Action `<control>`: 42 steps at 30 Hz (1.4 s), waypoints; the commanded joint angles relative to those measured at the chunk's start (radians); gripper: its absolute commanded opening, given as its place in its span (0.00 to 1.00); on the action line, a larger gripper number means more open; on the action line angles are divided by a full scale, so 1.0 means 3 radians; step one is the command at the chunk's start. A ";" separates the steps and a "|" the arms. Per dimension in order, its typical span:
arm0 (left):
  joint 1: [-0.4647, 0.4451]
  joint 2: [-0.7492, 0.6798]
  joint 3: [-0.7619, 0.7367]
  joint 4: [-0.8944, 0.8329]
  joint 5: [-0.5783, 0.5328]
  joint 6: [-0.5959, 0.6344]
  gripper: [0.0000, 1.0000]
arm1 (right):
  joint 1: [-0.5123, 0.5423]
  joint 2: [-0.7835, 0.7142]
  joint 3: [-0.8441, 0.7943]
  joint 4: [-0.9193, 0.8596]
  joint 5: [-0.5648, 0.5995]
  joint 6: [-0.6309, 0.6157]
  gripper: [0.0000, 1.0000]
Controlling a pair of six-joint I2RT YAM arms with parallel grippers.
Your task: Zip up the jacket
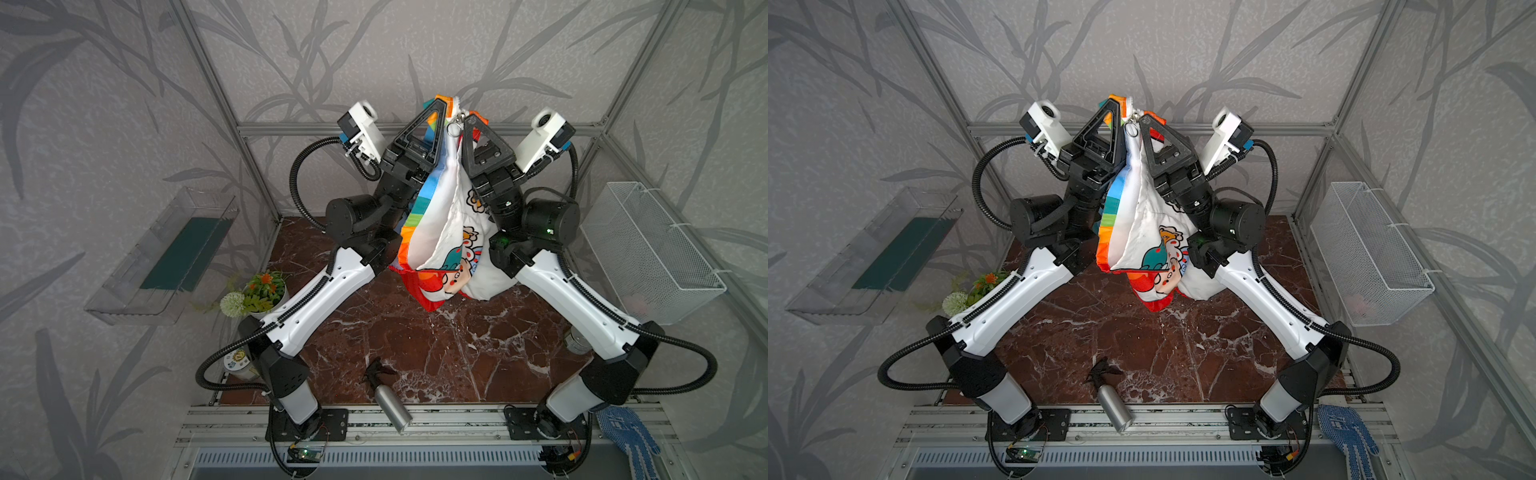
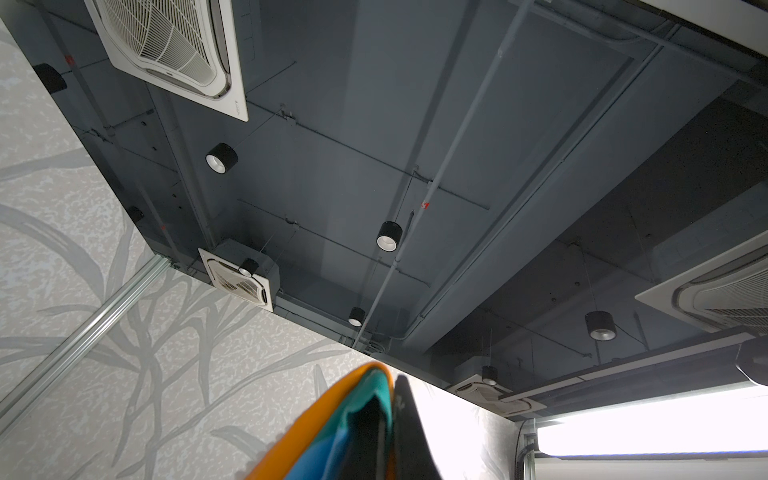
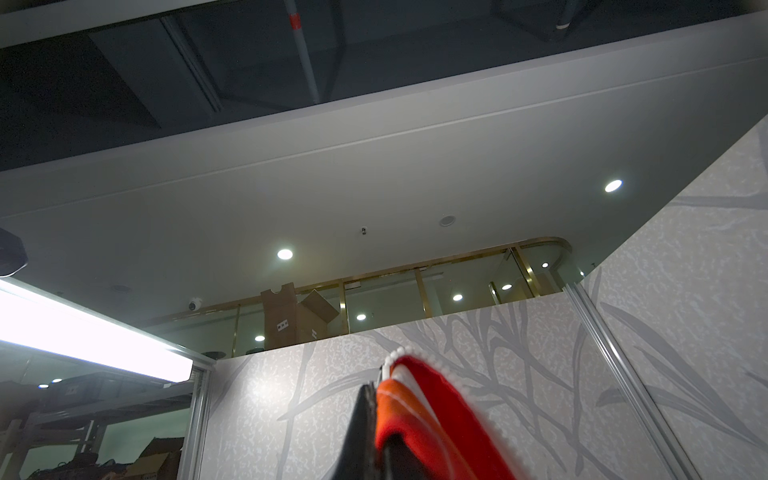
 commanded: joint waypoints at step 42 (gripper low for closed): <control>-0.0029 -0.0011 0.0046 0.0141 0.0054 0.0018 0.00 | -0.0008 0.0040 0.0201 0.0057 -0.0085 0.0044 0.00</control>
